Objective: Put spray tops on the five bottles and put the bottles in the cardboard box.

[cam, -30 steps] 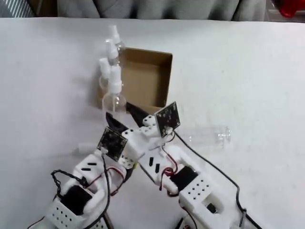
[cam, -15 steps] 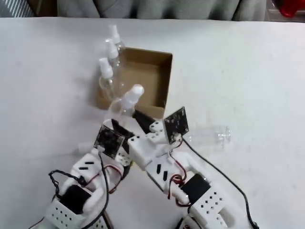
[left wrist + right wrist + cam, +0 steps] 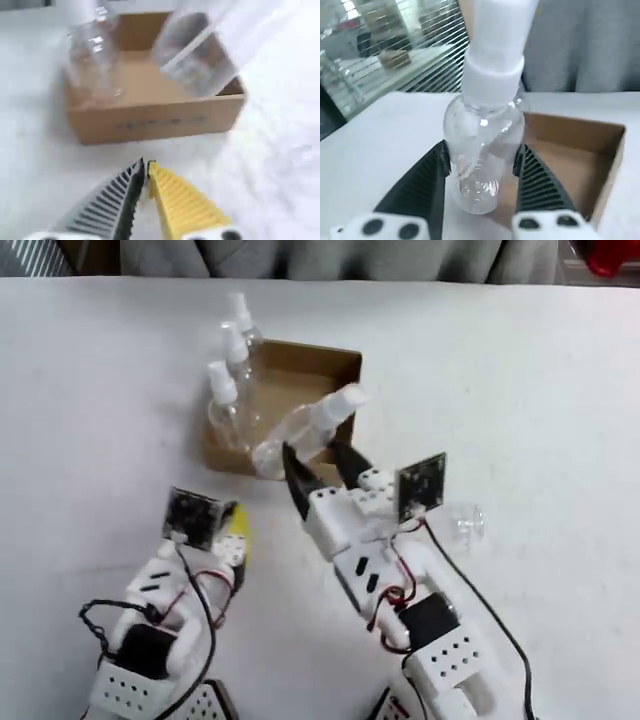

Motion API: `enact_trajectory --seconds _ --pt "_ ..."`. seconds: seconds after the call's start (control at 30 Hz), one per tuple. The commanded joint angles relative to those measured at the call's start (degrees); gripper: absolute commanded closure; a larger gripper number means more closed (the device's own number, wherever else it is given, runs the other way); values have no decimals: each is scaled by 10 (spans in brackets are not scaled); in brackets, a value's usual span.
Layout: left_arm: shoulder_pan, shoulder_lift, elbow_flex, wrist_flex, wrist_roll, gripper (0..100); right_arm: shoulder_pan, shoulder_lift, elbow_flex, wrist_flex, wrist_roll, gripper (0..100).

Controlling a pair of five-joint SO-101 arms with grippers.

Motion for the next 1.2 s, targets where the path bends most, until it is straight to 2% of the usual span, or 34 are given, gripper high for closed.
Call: enact_trajectory --seconds 0.0,0.27,0.47,0.63,0.8,1.17 --pt "-82 -15 -8 33 -4 979 26 -7 -33 -31 9 984" --pt "-233 -15 -3 49 -4 979 58 133 -53 -153 9 984" --pt "-296 -14 7 40 -4 977 87 273 -119 -193 9 984" --pt "-305 -14 7 42 -20 978 107 359 -173 -217 12 984" --pt "-303 -14 7 62 -91 978 109 427 -219 -218 87 984" --pt "-303 -14 7 64 -95 978 131 570 -340 -218 97 983"
